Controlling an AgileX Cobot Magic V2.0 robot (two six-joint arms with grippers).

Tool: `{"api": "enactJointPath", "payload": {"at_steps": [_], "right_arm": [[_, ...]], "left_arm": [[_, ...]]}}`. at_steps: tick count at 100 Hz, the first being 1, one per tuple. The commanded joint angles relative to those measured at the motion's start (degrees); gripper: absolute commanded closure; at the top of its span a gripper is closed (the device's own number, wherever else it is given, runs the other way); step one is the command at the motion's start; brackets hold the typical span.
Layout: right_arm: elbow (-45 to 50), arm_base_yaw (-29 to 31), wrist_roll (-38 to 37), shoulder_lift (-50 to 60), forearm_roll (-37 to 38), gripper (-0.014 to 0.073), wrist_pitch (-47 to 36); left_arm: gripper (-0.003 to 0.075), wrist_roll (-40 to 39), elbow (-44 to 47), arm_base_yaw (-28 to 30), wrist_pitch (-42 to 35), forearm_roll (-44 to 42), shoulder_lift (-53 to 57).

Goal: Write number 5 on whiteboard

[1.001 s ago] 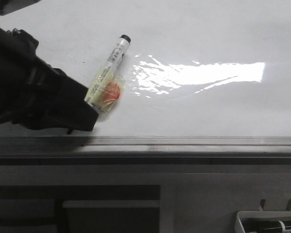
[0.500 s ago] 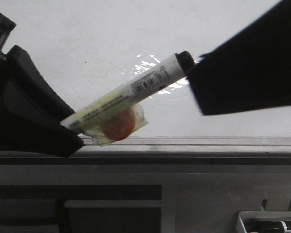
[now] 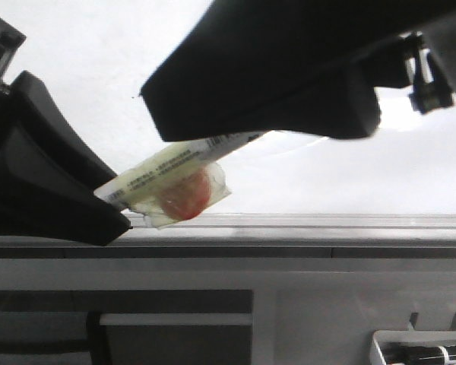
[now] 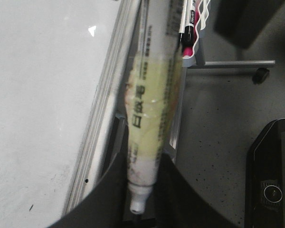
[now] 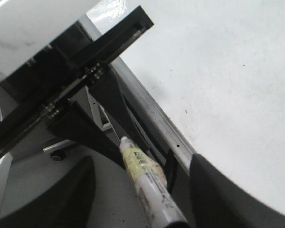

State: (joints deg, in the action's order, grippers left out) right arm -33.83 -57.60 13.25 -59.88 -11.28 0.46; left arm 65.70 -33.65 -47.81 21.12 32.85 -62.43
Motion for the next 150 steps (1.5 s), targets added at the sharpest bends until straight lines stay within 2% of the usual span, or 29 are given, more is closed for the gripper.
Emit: {"api": "enactJointPath", "payload": {"at_steps": [1,13,45,50,65,82,96,102,109,123,131,136,150], "right_arm": [[-2.15,-0.03,0.78,-0.37,-0.02,0.0284,-4.98],[-2.15,-0.22,0.78,-1.84,-0.02,0.0351,-4.87],[-2.15,-0.26,0.68,-3.38,-0.02,0.0368,-2.97],[-2.15,-0.26,0.68,-3.38,-0.02,0.0415,-2.17],[-2.15,-0.26,0.68,-3.38,-0.12,0.0662,-1.36],[-2.27,-0.26,0.68,-3.38,-0.26,0.0657,-1.22],[-4.27,-0.26,0.68,-3.03,-0.26,0.0657,1.92],[-5.72,-0.15,0.68,-2.81,0.35,0.0657,5.20],[-7.72,0.00,0.68,-2.66,2.00,0.0657,10.01],[-12.11,0.00,0.68,-2.28,3.16,0.0655,18.53],[-14.51,0.48,0.68,-2.28,3.16,0.0654,21.49],[-15.90,1.01,0.33,-2.28,3.16,0.0652,22.69],[-18.42,4.07,-3.33,-2.28,3.25,0.0633,24.63]], "left_arm": [[0.0741,0.03,-1.65,-0.48,-2.71,0.99,1.18],[0.0741,0.03,-1.65,-0.48,-2.80,0.99,1.18],[0.0741,0.03,-1.65,-0.48,-2.80,0.99,1.18],[0.0741,0.03,-1.65,-0.48,-2.80,1.09,1.18],[0.0741,0.03,-1.65,-0.48,-2.80,1.09,1.18],[0.0741,-0.25,-1.65,-0.48,-2.80,1.38,1.18],[0.0734,-6.73,-2.15,-0.36,-2.80,3.55,1.18],[0.0698,-9.18,-2.48,-0.36,-2.80,3.55,1.18],[0.0615,-11.04,-3.08,-0.36,-2.80,3.55,1.49],[0.0354,-11.55,-4.11,-0.27,-2.99,3.55,3.89],[0.0250,-11.58,-4.11,0.10,-3.71,3.55,6.39],[0.0225,-11.68,-4.11,0.75,-3.71,3.55,8.41],[0.0237,-17.67,-3.63,3.77,-3.71,3.44,16.15]]}}
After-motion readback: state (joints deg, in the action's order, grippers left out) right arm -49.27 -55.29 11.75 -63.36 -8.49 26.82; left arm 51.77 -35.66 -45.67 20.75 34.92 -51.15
